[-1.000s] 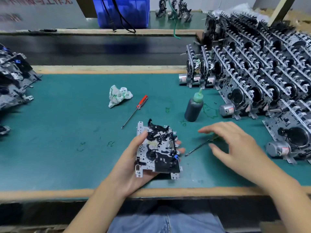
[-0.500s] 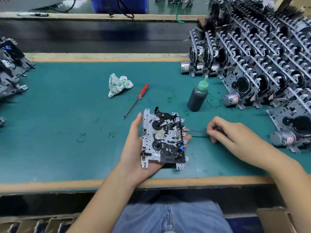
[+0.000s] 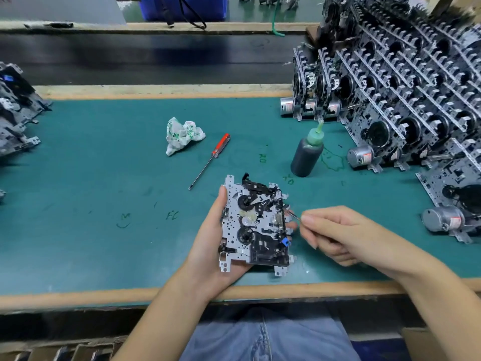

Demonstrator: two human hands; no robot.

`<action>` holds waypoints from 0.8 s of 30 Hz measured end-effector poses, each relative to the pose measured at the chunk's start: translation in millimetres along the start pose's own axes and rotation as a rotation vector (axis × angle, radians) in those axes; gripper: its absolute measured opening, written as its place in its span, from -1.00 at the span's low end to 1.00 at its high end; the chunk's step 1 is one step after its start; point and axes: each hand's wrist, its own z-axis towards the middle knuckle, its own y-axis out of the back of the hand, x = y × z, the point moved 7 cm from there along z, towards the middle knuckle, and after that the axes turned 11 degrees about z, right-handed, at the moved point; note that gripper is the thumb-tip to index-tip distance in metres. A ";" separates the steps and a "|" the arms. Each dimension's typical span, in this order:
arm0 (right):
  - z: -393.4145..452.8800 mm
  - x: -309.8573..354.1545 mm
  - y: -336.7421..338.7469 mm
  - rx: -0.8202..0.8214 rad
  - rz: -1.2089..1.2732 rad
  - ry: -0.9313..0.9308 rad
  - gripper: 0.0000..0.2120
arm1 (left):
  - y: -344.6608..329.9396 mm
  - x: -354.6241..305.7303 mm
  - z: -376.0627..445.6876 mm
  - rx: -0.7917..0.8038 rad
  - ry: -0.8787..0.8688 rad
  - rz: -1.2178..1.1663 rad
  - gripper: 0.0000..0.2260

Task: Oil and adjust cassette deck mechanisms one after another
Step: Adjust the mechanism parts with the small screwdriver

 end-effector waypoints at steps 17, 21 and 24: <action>6.7 -3.9 -18.9 0.033 -0.026 -0.060 -0.61 | -2.5 -2.2 -0.1 -0.042 0.028 0.056 -0.37; 6.8 -5.7 -22.5 0.074 0.037 -0.100 -0.64 | -2.8 -2.8 0.5 -0.051 0.021 0.069 -0.38; 5.5 -6.9 -20.4 0.064 0.011 -0.113 -0.60 | -2.7 -2.3 0.9 -0.052 0.021 0.080 -0.40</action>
